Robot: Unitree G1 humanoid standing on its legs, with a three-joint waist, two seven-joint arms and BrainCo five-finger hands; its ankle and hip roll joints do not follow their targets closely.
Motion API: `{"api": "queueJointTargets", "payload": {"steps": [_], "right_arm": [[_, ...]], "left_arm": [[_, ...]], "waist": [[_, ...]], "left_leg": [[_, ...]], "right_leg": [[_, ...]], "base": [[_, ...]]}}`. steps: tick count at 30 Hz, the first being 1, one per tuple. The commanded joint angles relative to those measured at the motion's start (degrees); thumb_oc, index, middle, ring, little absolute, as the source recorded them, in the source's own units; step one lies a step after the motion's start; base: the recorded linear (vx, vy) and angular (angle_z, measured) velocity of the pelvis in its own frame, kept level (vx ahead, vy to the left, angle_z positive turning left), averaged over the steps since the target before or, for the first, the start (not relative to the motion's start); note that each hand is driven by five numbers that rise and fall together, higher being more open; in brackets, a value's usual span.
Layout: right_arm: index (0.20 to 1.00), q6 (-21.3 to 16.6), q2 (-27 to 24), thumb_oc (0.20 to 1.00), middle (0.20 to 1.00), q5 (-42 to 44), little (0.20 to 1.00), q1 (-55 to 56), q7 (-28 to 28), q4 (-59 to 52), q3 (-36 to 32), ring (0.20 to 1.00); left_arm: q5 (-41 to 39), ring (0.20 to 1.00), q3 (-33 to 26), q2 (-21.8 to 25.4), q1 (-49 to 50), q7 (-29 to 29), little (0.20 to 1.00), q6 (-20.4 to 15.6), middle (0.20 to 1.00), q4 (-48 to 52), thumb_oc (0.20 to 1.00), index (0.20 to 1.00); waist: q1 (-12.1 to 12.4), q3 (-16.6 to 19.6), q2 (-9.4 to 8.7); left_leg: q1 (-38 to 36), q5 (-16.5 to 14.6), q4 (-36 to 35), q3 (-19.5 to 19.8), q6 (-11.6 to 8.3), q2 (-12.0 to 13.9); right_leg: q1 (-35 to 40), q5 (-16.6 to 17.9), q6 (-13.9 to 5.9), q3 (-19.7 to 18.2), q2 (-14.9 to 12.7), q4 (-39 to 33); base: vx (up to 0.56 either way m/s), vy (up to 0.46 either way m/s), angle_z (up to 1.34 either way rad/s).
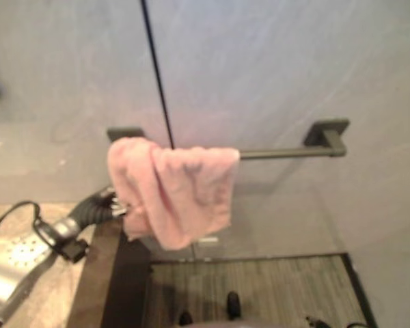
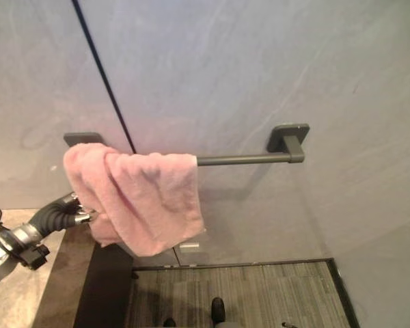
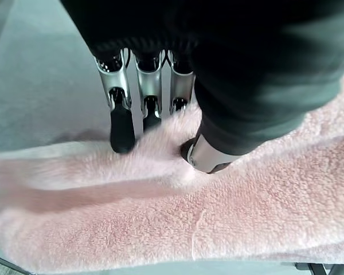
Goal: Put brush and paste in cup on sink, flatten towel.
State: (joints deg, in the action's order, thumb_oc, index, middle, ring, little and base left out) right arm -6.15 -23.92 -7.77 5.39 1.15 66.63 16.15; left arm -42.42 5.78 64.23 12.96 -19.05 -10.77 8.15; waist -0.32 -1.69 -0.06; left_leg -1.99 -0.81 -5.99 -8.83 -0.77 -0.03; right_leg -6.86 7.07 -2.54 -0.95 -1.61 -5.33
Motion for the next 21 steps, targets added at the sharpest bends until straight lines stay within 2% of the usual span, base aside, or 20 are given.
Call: {"api": "queueJointTargets", "payload": {"steps": [1,5,6,10,18,21], "right_arm": [[1.0,-3.31,-3.24,1.0,1.0,7.01,1.0,-1.07,-1.68,-4.74,-1.37,1.0],[1.0,-4.65,-4.78,1.0,1.0,12.02,1.0,-0.36,-0.16,-9.55,-3.24,1.0],[1.0,-5.41,-6.23,1.0,1.0,14.46,1.0,0.78,0.84,-16.24,-4.29,1.0],[1.0,-6.49,-10.46,1.0,1.0,17.79,1.0,1.74,2.49,-28.19,-5.21,1.0],[1.0,-7.23,-17.5,1.0,1.0,25.24,1.0,1.46,6.64,-46.07,-4.71,1.0],[1.0,-6.45,-18.85,1.0,1.0,33.94,1.0,-0.93,8.73,-50.78,-2.77,1.0]], "left_arm": [[-1.71,0.2,-1.82,1.6,-3.42,-0.26,0.2,-4.38,0.2,-1.48,0.2,0.2],[-1.02,0.2,-0.3,1.45,-4.05,-0.8,0.2,-4.85,0.2,-2.79,0.2,0.2],[-1.0,0.2,-0.39,1.46,-3.47,-1.15,0.2,-5.07,0.2,-2.54,0.2,0.2],[-0.7,0.2,0.48,2.55,-3.69,-1.43,0.2,-5.2,0.2,-2.7,0.2,0.2],[0.92,0.2,1.96,4.02,-4.69,-1.46,0.2,-5.1,0.2,-2.66,0.2,0.2],[0.96,0.2,2.94,4.73,-6.44,-0.86,0.2,-5.44,0.2,-2.17,0.2,0.2]], "waist": [[-2.11,0.06,-0.94],[-2.5,-0.06,-1.01],[-2.76,0.0,-1.16],[-2.97,-0.04,-1.57],[-2.65,-0.43,-2.72],[-2.07,-0.8,-3.36]], "left_leg": [[1.79,-3.98,0.99,0.34,2.91,-0.18],[1.76,-3.97,0.99,-0.07,2.86,-0.12],[1.7,-3.96,0.99,-0.22,2.85,-0.06],[1.57,-3.95,0.99,-0.46,2.81,0.02],[2.22,-3.88,0.99,-0.18,3.16,-0.36],[2.81,-3.71,0.99,-0.07,3.37,-0.64]], "right_leg": [[3.49,-6.91,-4.81,-0.73,-4.09,0.33],[3.27,-6.82,-4.89,-1.14,-4.02,0.33],[3.24,-6.71,-4.91,-1.3,-4.01,0.33],[3.3,-6.64,-4.96,-1.26,-4.03,0.33],[2.83,-5.9,-5.49,-1.01,-4.26,0.33],[2.39,-5.51,-5.61,-1.12,-4.48,0.33]], "base": [[-0.02,-0.001,-0.06],[-0.02,0.003,-0.09],[-0.02,0.004,-0.06],[-0.01,0.004,-0.01],[-0.03,0.034,-0.01],[-0.05,0.043,0.02]]}}
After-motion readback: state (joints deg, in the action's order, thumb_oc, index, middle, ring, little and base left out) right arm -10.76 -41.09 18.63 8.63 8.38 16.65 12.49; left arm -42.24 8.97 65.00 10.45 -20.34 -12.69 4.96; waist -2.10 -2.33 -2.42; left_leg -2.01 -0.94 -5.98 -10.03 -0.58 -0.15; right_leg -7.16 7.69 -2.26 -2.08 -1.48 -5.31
